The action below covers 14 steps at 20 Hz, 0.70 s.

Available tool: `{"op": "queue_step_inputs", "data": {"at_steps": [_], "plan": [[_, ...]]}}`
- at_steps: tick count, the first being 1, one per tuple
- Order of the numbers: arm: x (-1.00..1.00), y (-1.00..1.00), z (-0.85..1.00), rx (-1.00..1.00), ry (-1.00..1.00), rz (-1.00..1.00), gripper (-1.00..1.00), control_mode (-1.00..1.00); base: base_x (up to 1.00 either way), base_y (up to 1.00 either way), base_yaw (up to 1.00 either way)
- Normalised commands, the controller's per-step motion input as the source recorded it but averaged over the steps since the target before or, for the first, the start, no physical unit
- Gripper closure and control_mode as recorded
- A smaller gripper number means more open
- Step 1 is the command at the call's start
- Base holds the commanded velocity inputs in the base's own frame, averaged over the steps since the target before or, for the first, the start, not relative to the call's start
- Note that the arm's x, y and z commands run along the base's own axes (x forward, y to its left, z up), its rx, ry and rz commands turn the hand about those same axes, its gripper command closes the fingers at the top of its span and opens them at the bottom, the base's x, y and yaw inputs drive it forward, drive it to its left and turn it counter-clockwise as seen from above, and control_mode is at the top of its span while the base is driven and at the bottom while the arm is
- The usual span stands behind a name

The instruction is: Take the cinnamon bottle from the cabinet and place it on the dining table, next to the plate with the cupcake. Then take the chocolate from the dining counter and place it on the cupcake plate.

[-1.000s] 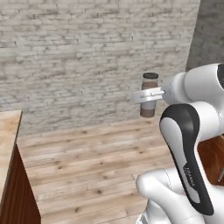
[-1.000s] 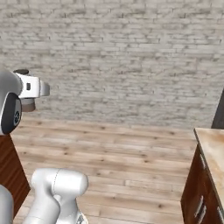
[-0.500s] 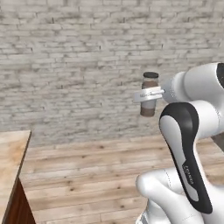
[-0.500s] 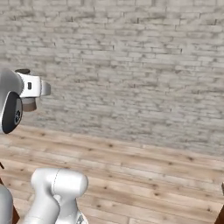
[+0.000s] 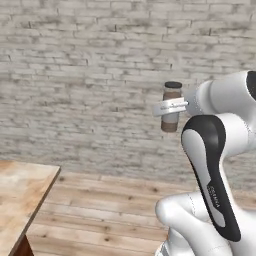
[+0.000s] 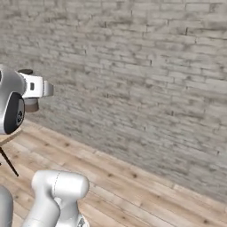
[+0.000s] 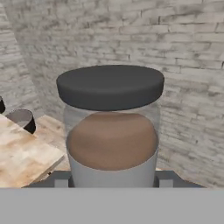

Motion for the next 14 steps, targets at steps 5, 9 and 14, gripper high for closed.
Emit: {"op": "queue_step_inputs", "data": {"at_steps": [5, 9, 14], "plan": [[0.0, 0.0, 0.0, 0.0, 0.0, 0.0, 1.0, 1.0, 0.95, -0.28, 0.62], [0.0, 0.0, 0.0, 0.0, 0.0, 0.0, 1.0, 1.0, 0.89, -0.34, 0.61], [0.0, 0.0, 0.0, 0.0, 0.0, 0.0, 1.0, 1.0, 0.87, -0.25, 0.63]]}}
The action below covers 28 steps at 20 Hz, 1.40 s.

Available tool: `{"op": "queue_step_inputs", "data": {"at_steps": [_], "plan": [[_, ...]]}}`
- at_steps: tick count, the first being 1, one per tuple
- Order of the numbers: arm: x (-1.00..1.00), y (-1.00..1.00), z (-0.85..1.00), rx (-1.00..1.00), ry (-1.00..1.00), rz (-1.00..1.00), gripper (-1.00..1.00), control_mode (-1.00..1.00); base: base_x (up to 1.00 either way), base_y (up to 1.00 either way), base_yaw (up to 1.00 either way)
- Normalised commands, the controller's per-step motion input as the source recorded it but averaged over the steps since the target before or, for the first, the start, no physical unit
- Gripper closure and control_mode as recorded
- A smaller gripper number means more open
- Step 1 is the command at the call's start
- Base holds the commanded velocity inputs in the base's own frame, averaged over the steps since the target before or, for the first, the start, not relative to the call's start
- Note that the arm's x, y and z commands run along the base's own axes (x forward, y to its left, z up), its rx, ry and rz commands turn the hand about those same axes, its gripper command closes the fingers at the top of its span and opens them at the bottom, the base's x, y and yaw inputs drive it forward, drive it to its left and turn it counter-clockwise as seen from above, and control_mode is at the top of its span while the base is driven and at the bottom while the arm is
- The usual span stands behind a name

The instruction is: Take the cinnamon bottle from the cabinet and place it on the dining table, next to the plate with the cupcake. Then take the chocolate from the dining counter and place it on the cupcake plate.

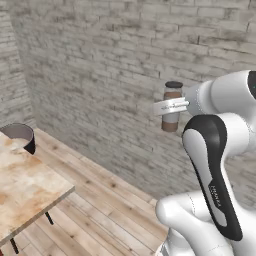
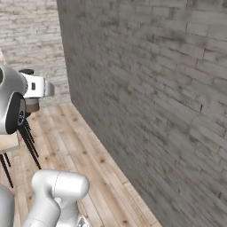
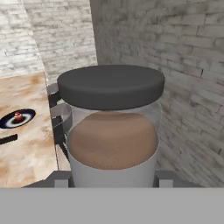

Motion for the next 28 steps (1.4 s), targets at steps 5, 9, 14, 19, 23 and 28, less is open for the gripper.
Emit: {"op": "queue_step_inputs", "data": {"at_steps": [5, 9, 14, 19, 23, 28], "plan": [[0.0, 0.0, 0.0, 0.0, 0.0, 0.0, 1.0, 1.0, 0.95, -0.35, 0.57], [0.0, 0.0, 0.0, 0.0, 0.0, 0.0, 1.0, 1.0, 0.92, -0.43, 0.52], [0.0, 0.0, 0.0, 0.0, 0.0, 0.0, 1.0, 1.0, 0.72, -0.47, 0.49], [0.0, 0.0, 0.0, 0.0, 0.0, 0.0, 1.0, 1.0, 0.69, -0.42, 0.54], [0.0, 0.0, 0.0, 0.0, 0.0, 0.0, 1.0, 1.0, 0.69, -0.38, 0.58], [0.0, 0.0, 0.0, 0.0, 0.0, 0.0, 1.0, 1.0, 0.66, -0.38, 0.6]]}}
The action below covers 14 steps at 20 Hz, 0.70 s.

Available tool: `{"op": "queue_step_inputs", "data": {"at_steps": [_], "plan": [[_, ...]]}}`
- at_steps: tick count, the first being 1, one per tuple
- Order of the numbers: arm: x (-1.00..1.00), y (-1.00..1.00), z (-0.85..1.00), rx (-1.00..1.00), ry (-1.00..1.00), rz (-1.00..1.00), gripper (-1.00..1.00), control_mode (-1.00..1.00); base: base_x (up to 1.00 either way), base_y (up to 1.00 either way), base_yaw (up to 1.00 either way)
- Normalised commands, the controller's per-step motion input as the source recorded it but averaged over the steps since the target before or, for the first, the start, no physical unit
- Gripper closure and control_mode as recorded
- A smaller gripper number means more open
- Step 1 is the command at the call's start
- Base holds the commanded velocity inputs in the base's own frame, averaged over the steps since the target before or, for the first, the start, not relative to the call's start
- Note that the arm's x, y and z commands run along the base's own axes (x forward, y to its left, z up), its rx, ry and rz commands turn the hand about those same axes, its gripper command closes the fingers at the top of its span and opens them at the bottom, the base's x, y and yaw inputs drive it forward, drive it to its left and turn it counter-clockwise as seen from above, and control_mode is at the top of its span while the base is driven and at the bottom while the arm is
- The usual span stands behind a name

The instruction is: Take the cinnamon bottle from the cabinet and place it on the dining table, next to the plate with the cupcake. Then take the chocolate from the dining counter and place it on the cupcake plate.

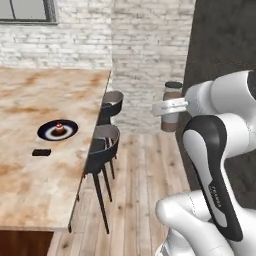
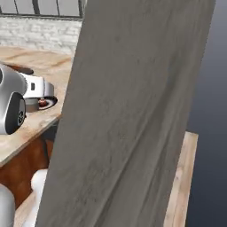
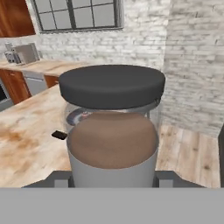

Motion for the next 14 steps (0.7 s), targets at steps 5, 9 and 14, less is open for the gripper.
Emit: {"op": "queue_step_inputs", "data": {"at_steps": [5, 9, 14], "plan": [[0.0, 0.0, 0.0, 0.0, 0.0, 0.0, 1.0, 1.0, 0.6, -0.48, 0.57], [0.0, 0.0, 0.0, 0.0, 0.0, 0.0, 1.0, 1.0, 0.46, -0.56, 0.57], [0.0, 0.0, 0.0, 0.0, 0.0, 0.0, 1.0, 1.0, 0.26, -0.69, 0.54]]}}
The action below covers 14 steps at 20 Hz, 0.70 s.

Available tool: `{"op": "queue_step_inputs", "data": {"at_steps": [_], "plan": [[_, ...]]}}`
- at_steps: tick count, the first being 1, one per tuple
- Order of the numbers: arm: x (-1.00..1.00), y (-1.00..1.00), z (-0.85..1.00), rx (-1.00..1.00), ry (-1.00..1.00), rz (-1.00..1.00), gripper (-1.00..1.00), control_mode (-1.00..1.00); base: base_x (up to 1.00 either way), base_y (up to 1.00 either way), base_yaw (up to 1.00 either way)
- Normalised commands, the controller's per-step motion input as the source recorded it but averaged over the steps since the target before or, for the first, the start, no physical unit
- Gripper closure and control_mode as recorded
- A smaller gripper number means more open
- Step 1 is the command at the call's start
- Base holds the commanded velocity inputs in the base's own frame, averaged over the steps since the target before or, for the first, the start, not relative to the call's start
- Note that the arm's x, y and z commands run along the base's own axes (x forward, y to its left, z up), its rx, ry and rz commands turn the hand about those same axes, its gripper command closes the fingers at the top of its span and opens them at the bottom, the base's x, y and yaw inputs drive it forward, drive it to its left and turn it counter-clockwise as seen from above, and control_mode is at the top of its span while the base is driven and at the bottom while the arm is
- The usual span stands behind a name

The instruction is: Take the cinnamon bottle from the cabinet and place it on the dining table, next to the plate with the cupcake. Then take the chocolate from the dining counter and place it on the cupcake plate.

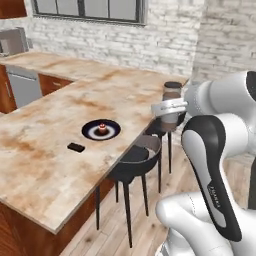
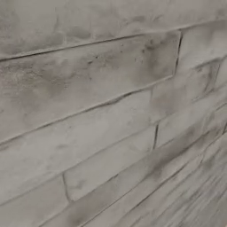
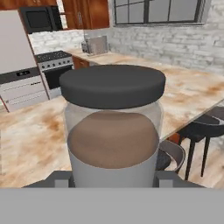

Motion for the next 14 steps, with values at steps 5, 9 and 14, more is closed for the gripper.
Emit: {"op": "queue_step_inputs", "data": {"at_steps": [5, 9, 14], "plan": [[0.0, 0.0, 0.0, 0.0, 0.0, 0.0, 1.0, 1.0, 0.29, -0.68, 0.55], [0.0, 0.0, 0.0, 0.0, 0.0, 0.0, 1.0, 1.0, 0.23, -0.67, 0.55], [0.0, 0.0, 0.0, 0.0, 0.0, 0.0, 1.0, 1.0, 0.15, -0.67, 0.55]]}}
